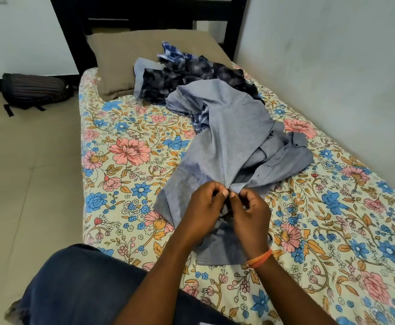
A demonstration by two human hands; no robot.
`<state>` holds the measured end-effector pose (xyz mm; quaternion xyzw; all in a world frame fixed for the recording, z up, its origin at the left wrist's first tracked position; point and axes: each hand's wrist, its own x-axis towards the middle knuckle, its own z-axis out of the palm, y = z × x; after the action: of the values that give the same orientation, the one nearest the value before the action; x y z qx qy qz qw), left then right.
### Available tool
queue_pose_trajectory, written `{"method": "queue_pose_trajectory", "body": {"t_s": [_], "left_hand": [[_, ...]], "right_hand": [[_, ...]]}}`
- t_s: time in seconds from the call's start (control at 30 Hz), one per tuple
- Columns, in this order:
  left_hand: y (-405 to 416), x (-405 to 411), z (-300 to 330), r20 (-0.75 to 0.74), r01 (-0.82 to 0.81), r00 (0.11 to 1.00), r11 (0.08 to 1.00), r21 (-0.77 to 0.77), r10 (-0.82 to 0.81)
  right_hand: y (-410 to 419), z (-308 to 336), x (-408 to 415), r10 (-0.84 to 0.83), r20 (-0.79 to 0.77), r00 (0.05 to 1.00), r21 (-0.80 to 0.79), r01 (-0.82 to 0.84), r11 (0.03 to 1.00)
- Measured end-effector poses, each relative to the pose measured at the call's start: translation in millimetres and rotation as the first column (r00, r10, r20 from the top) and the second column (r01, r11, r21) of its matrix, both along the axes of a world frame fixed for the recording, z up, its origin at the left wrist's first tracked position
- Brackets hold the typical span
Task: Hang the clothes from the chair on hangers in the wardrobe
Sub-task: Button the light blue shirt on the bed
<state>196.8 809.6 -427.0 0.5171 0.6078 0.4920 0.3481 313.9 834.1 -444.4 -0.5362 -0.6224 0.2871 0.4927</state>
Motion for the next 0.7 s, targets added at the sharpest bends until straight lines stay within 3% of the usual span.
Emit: {"method": "queue_pose_trajectory", "body": {"t_s": [0.33, 0.47, 0.7], "left_hand": [[3, -2, -3, -0.146, 0.012, 0.989, 1.0, -0.001, -0.012], [6, -2, -9, -0.179, -0.011, 0.984, 1.0, -0.022, 0.007], [6, -2, -11, -0.15, -0.022, 0.989, 1.0, -0.004, 0.021]], "right_hand": [[-8, 3, -3, 0.012, -0.224, 0.974, -0.206, -0.059, 0.977], [-12, 11, -7, -0.047, -0.397, 0.917, -0.277, -0.071, 0.958], [-8, 5, 6, 0.033, -0.311, 0.95, -0.276, -0.124, 0.953]]}}
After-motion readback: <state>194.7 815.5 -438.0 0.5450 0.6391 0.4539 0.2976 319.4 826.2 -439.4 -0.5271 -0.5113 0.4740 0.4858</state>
